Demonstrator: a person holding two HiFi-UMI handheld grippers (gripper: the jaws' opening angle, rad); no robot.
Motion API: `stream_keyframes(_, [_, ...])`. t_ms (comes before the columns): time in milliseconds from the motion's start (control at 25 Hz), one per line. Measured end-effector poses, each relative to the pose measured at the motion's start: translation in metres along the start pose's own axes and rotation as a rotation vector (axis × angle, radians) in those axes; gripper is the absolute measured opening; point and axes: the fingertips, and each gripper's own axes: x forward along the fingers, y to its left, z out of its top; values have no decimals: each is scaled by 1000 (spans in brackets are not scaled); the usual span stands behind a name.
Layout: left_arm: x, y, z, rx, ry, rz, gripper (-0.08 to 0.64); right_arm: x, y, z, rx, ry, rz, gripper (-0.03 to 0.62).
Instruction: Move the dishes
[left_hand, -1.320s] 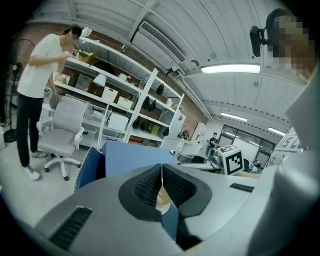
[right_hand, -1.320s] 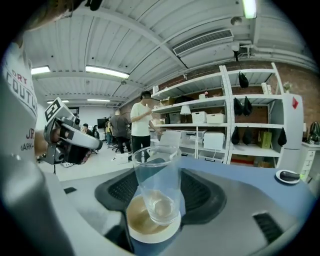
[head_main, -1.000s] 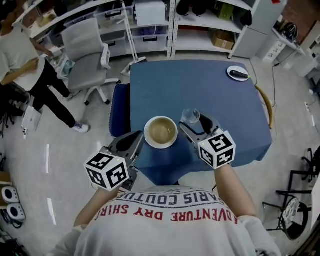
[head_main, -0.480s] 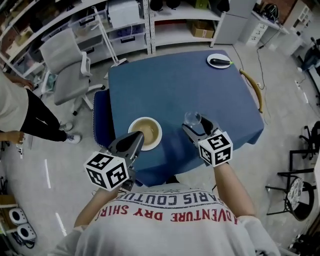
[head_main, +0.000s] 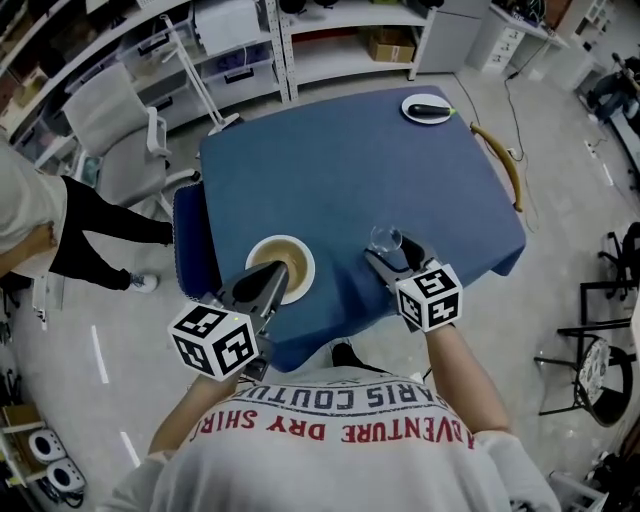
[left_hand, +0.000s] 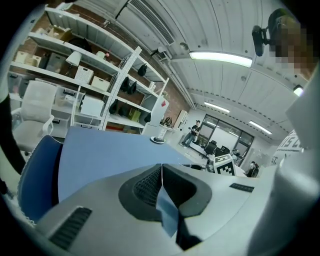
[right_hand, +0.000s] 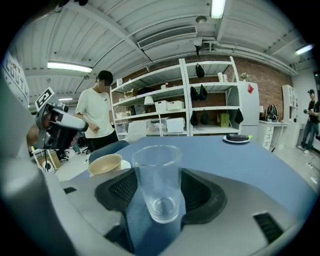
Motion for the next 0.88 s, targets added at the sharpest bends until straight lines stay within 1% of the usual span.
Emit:
stream_keyframes(200, [1,-1,1,-4,10,-6,29,-4,1,1,-6,-4,2,278])
stream_keyframes(360, [-2,-3,-3,-6,12,-4,29,-7,1,-3,8,6,7,278])
stream_keyframes(520, [-7,-2,-3,-7,6,-6,29,-11,-1,-2,15,0,-13,291])
stream_keyframes(720, [-19,-7,-1,0,-12,-12,29,-34,-1,19,21,-58,-36,303])
stream_keyframes(880, [-32,-12,-1,2,-34,-17,29,-62,17,48,23,-151,-25,302])
